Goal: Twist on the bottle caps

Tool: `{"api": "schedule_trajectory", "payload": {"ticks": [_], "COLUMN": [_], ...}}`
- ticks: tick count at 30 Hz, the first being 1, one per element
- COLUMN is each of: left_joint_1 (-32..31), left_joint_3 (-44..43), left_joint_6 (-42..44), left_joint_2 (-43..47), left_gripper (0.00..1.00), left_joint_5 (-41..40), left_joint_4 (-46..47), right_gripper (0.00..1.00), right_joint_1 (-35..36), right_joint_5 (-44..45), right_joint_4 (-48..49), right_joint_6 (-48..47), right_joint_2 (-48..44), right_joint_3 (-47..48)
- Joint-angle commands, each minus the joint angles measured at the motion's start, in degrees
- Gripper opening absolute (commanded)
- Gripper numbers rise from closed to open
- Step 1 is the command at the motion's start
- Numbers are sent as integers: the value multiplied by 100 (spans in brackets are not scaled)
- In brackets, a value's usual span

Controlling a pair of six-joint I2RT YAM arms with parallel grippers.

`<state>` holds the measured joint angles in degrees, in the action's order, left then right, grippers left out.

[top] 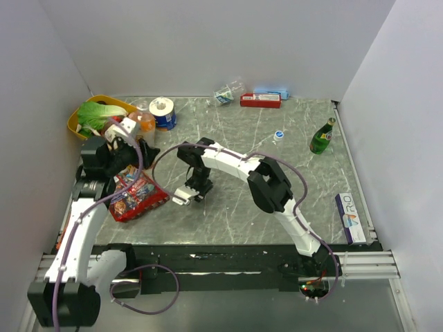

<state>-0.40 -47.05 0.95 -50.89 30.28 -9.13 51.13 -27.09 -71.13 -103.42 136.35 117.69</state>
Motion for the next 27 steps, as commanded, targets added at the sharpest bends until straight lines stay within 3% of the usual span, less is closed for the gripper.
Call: {"api": "schedule_trajectory", "payload": {"ticks": [1,6,12,20,25,27], "left_joint_1": [32,-73,-916,-1901,-2236,-2280], "left_joint_3": [-173,-621,-1289,-1114,-815,-701], "left_joint_6": [1168,2952,5010,6222,6111,5681], "left_joint_2": [-692,-1756,-2925,-3085,-2769,-2689], "left_gripper": [1,1,1,1,1,1], "left_joint_5": [1223,1752,1858,1920,2394,2552], "left_joint_4": [-150,-940,-2276,-2261,-1883,-1480], "right_gripper": [26,26,26,26,26,26], "right_joint_1": [-384,-815,-1360,-1370,-1176,-1071], "right_joint_5": [-332,-560,-754,-859,-877,-947], "right_joint_4": [-32,-269,-498,-94,106,266], "right_joint_6": [524,1102,1981,2529,1984,1782], "right_joint_2": [-1276,-2832,-3993,-4899,-5188,-5303], "right_joint_3": [-508,-976,-818,-747,-1106,-1300]}}
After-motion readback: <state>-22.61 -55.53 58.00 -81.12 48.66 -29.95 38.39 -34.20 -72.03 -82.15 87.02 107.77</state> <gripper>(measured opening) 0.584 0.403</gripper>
